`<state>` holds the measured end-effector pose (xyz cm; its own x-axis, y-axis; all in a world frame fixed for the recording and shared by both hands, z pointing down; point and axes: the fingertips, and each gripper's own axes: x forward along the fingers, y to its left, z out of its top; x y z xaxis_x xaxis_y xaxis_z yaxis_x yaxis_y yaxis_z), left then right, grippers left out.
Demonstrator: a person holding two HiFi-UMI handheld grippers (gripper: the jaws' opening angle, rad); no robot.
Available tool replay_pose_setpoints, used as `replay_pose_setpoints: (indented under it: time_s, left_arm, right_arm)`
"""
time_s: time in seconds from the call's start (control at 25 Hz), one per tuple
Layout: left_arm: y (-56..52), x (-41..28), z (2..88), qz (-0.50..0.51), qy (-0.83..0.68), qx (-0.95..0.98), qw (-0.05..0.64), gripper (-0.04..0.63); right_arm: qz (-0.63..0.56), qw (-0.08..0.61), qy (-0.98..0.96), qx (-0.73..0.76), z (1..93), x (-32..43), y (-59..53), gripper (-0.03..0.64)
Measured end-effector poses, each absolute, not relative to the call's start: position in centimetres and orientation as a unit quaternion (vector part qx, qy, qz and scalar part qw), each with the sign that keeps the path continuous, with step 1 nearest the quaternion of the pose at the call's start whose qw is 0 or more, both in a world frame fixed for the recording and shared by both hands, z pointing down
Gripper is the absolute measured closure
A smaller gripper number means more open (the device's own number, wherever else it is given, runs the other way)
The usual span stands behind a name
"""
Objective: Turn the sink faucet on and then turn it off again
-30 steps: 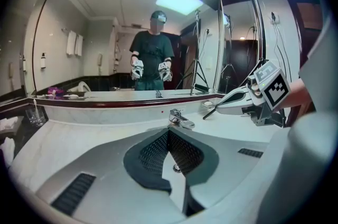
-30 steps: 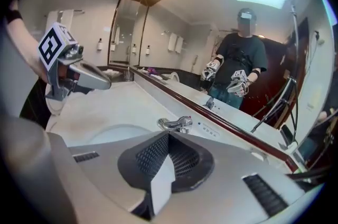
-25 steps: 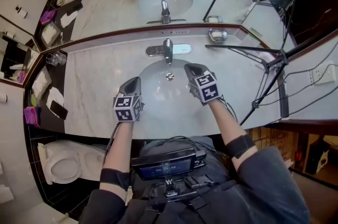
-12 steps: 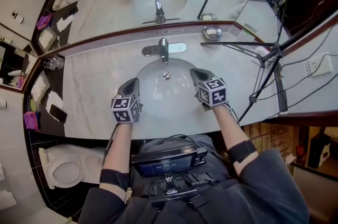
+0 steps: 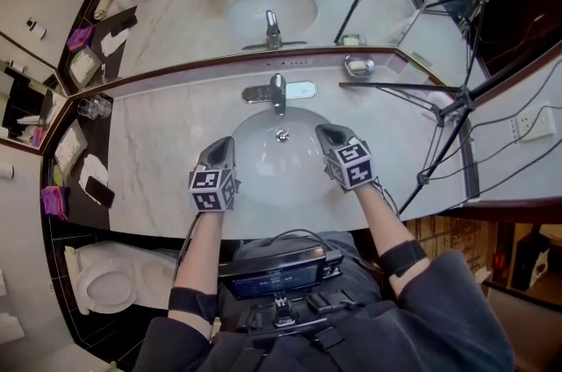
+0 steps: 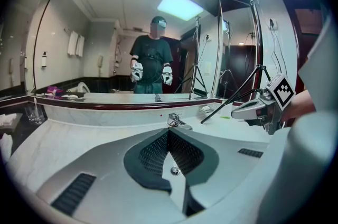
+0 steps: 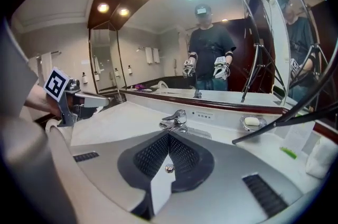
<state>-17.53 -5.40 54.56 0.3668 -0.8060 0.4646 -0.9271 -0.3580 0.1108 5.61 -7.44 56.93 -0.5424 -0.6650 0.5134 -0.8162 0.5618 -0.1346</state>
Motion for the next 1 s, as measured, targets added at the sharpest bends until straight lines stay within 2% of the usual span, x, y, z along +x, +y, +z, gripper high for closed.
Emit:
replay_pose_setpoints:
  time_s: [0.32, 0.44, 0.6, 0.68, 1.0]
  left_arm:
    - [-6.1, -17.7, 55.1, 0.174, -0.536, 0.805, 0.184, 0.594]
    - [-6.4, -17.9, 55.6, 0.18, -0.535, 0.804, 0.186, 0.592]
    - [-7.0, -18.1, 56.4, 0.186, -0.534, 0.803, 0.19, 0.592]
    - [-7.5, -18.1, 56.8, 0.188, -0.533, 0.802, 0.191, 0.594]
    - [-9.2, -17.5, 57.7, 0.194, -0.531, 0.801, 0.197, 0.592]
  right_arm:
    - [-0.021, 0.355, -0.852, 0.385, 58.5, 1.4, -9.4, 0.588]
    - [-0.081, 0.395, -0.842, 0.359, 59.6, -0.2, -10.5, 0.553]
    - [-0.14, 0.429, -0.827, 0.336, 60.6, -1.8, -12.1, 0.506]
    - [-0.168, 0.442, -0.818, 0.329, 61.1, -2.2, -13.0, 0.449]
    - [-0.237, 0.466, -0.8, 0.295, 62.5, -4.0, -16.3, 0.416]
